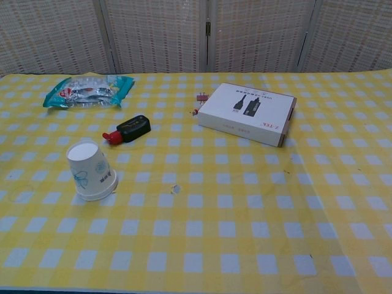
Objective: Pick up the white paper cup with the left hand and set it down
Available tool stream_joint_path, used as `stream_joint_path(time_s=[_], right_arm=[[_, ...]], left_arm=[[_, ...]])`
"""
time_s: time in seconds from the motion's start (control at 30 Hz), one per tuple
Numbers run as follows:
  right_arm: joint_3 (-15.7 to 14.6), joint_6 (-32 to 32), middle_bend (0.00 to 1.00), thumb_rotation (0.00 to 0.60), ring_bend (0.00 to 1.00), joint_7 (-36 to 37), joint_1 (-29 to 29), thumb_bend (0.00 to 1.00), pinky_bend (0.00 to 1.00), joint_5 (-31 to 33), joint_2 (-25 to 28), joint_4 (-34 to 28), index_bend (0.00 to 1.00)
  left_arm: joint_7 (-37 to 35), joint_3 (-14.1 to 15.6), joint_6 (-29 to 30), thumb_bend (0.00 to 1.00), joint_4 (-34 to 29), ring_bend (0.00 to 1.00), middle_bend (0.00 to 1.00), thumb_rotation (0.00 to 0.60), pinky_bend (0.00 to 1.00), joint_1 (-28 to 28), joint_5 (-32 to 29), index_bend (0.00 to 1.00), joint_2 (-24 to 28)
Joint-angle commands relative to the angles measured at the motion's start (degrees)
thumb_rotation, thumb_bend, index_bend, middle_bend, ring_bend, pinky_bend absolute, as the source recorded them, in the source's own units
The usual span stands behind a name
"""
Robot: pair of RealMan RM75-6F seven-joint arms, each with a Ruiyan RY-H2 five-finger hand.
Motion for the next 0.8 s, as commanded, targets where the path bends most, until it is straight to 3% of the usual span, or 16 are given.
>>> stream_joint_path(time_s=[0.03,0.53,0.8], right_arm=[[-0.15,-0.72,0.00,0.600,0.10,-0.40,0.14,0.35,0.00,0.47,0.40,-0.64,0.00],[-0.15,0.16,0.01,0.600,0.10,0.30,-0.24,0.35,0.00,0.16,1.39,-1.45,0.00],[0.16,0.36,0.01,0.600,0.10,-1.16,-0.23,0.35,0.00,0.22,3.44,-3.50,0.00]], left_arm=[[-0.03,-0.13,0.03,0.21,0.77,0.07,0.08,0.600,0.00,-0.23,0.07,0.09,-0.83],[-2.22,-0.50,-1.40,0.21,0.78,0.07,0.08,0.600,0.00,-2.49,2.41,0.11,-0.49],[-8.25,-0.72,-8.61,0.24,-0.33,0.08,0.09,0.600,0.00,-9.36,7.82,0.16,2.88]])
